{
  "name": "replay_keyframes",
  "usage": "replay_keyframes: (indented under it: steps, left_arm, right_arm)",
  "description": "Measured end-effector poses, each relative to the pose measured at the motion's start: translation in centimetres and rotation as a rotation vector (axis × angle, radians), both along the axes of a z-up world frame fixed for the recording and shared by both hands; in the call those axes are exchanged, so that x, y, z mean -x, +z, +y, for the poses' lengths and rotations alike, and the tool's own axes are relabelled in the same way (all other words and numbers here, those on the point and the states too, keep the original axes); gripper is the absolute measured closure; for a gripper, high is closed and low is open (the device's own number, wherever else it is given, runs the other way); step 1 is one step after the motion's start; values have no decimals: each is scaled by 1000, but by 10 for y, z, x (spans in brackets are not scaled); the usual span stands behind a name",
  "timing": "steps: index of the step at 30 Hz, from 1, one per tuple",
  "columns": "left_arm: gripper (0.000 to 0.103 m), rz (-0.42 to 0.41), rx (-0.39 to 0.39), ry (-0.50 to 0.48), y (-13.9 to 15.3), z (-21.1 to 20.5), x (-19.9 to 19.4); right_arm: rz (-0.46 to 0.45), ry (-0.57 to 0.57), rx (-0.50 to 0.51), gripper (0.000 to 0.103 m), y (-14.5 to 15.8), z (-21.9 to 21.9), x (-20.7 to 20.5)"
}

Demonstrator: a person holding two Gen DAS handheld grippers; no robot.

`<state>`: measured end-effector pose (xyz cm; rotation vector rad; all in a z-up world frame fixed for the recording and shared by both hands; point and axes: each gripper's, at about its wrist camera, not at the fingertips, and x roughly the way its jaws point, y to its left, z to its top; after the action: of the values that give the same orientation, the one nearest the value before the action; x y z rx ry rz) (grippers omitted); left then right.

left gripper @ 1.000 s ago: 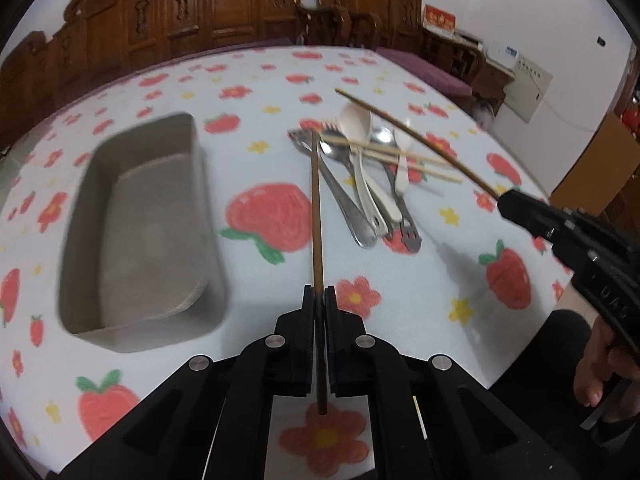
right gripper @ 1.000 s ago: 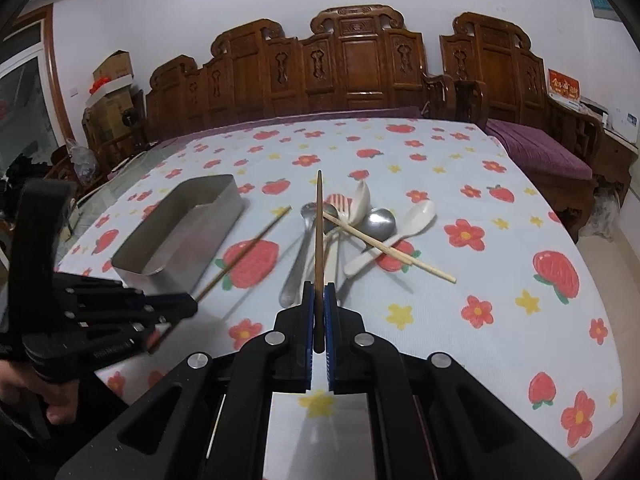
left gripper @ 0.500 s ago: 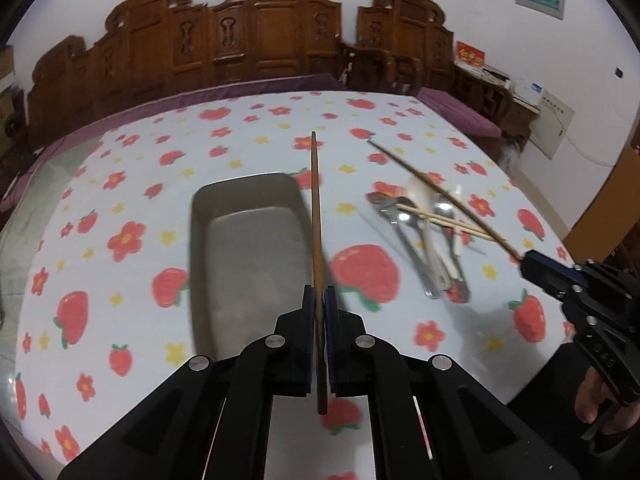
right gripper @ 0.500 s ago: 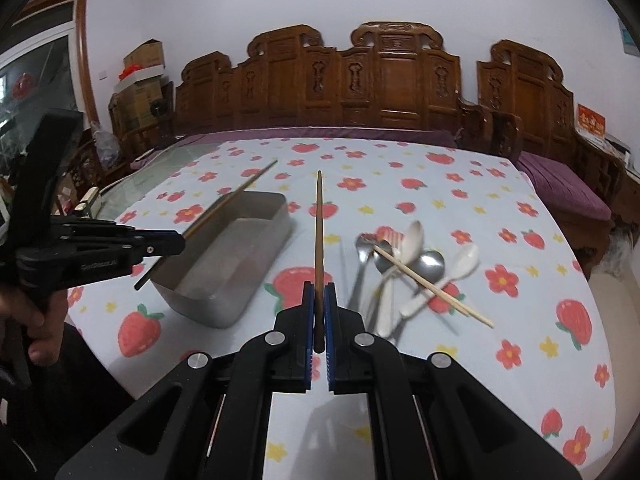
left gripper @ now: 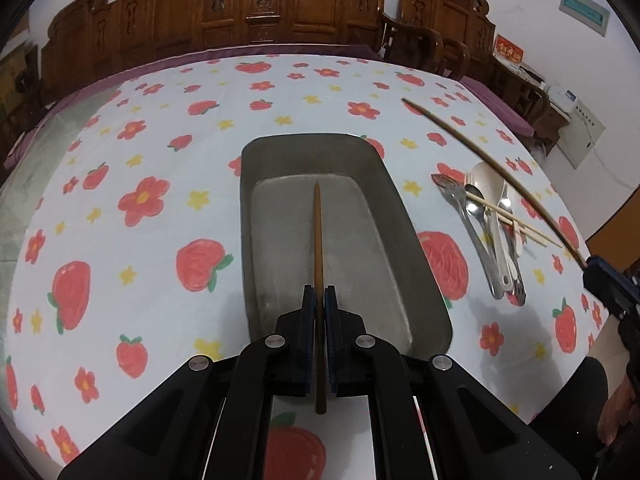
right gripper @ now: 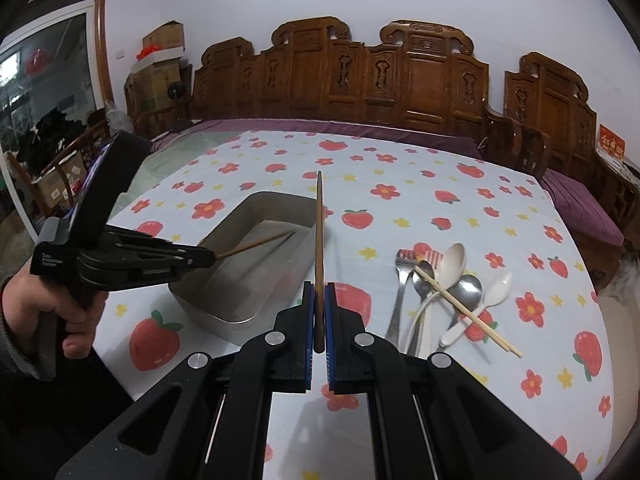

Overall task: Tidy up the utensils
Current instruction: 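Carry the chopstick with the right gripper over the metal tray and lower it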

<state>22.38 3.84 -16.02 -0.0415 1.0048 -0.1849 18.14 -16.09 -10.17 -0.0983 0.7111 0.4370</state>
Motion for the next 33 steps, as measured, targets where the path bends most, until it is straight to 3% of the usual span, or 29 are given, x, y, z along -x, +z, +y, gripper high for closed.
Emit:
replay_keyframes:
  steps: [4, 7, 12, 16, 22, 28, 33]
  left_arm:
    - [97, -8, 10, 7, -2, 3, -5]
    - [85, -27, 20, 10, 2, 6, -5]
    - [79, -80, 23, 35, 16, 20, -3]
    - [57, -125, -9, 76, 26, 38, -2]
    - [32, -162, -17, 137, 36, 67, -2]
    - [30, -176, -6, 175, 40, 87, -2]
    - [30, -176, -7, 172, 39, 88, -2]
  right_arm:
    - [19, 14, 6, 97, -3, 11, -4]
    - [32, 23, 14, 97, -6, 18, -8]
    - [67, 42, 7, 97, -12, 32, -18]
    - [104, 68, 7, 97, -17, 50, -28]
    - [156, 102, 34, 97, -31, 84, -46]
    - [191, 107, 74, 96, -45, 110, -62]
    - [222, 122, 49, 94, -52, 115, -67]
